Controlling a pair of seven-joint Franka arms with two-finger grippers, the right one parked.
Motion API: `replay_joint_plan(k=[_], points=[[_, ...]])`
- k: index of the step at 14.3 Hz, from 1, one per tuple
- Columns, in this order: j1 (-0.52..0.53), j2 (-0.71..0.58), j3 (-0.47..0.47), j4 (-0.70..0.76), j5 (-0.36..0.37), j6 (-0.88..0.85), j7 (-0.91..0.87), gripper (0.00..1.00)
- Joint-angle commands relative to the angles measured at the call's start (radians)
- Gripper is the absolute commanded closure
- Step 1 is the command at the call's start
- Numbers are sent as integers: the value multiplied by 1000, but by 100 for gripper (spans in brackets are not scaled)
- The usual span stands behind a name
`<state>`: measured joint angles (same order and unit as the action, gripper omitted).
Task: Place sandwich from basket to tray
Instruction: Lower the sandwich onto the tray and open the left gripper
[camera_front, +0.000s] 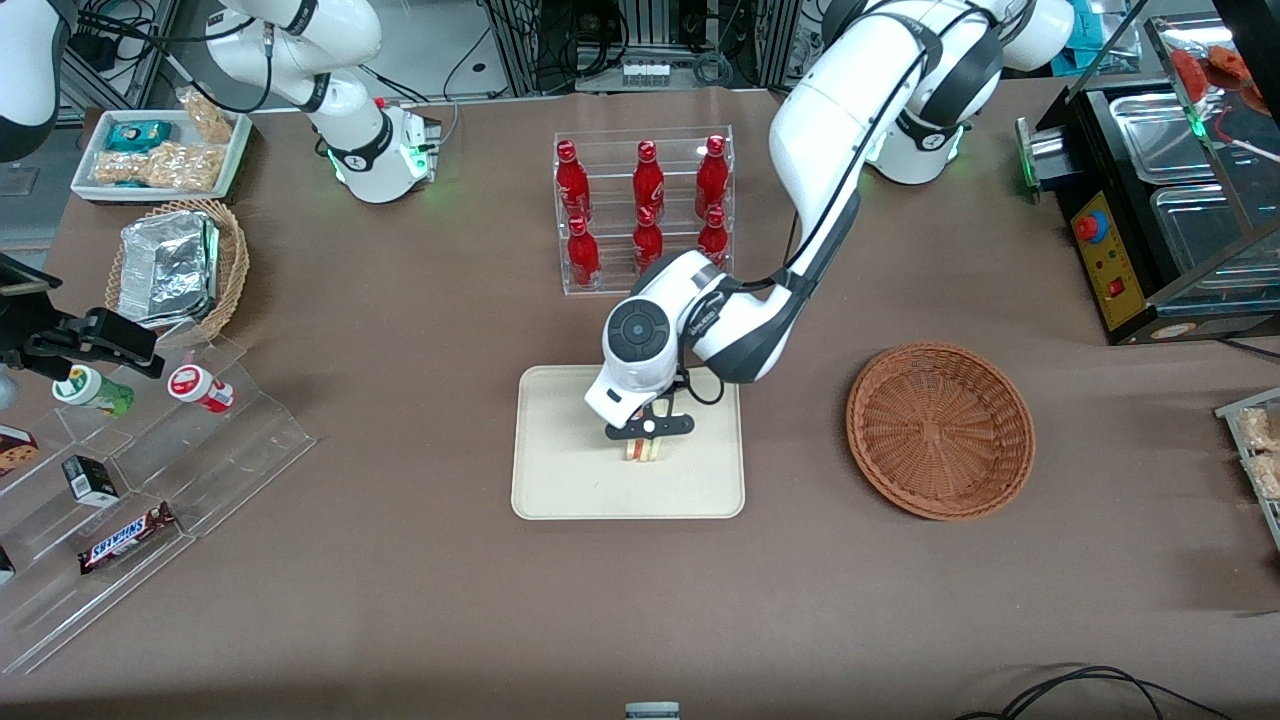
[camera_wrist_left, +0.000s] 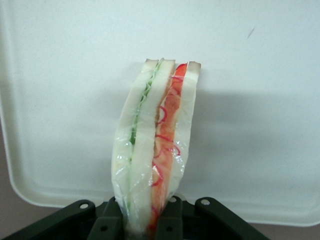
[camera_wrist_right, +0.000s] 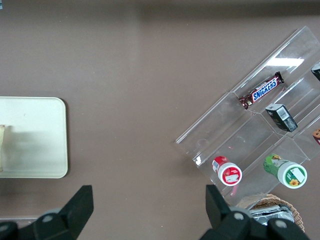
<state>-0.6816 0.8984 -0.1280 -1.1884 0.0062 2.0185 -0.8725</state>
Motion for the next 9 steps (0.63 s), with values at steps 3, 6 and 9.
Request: replay_joint_plan(k=[3, 6, 9], points=[[-19, 53, 16, 59, 23, 68, -43, 81], [-21, 51, 16, 59, 24, 68, -60, 63], [-19, 25, 18, 58, 26, 54, -86, 0]])
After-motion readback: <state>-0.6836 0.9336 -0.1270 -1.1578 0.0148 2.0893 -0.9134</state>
